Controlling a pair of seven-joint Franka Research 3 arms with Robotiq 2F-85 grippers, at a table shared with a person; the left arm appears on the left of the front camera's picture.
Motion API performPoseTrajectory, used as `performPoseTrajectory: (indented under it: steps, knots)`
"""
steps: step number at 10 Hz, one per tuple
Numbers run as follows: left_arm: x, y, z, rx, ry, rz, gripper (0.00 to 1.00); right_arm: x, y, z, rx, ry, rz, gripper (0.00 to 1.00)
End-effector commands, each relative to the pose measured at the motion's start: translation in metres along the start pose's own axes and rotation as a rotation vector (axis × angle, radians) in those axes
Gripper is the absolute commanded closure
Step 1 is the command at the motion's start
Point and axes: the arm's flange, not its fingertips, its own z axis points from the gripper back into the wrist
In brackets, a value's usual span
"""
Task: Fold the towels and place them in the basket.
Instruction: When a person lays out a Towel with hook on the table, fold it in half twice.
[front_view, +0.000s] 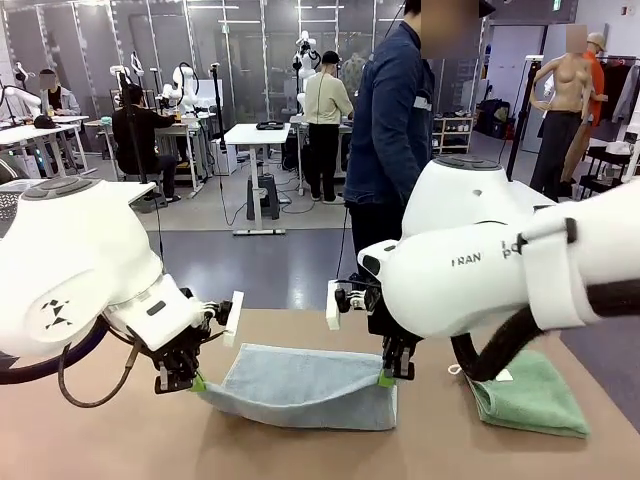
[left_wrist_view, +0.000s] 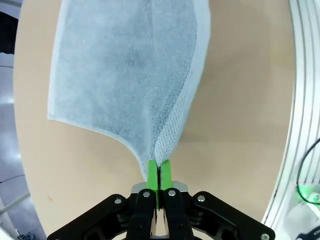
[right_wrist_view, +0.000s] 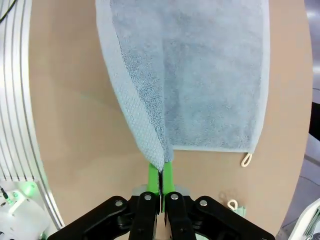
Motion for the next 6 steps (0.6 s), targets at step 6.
performPoseTrajectory:
  steps: [6]
  knots:
    - [0.031,0.118,-0.026,-0.074,0.008,-0.073,1.0,0.007,-0.062,-0.026,0.05,0.007,-0.064,1.0]
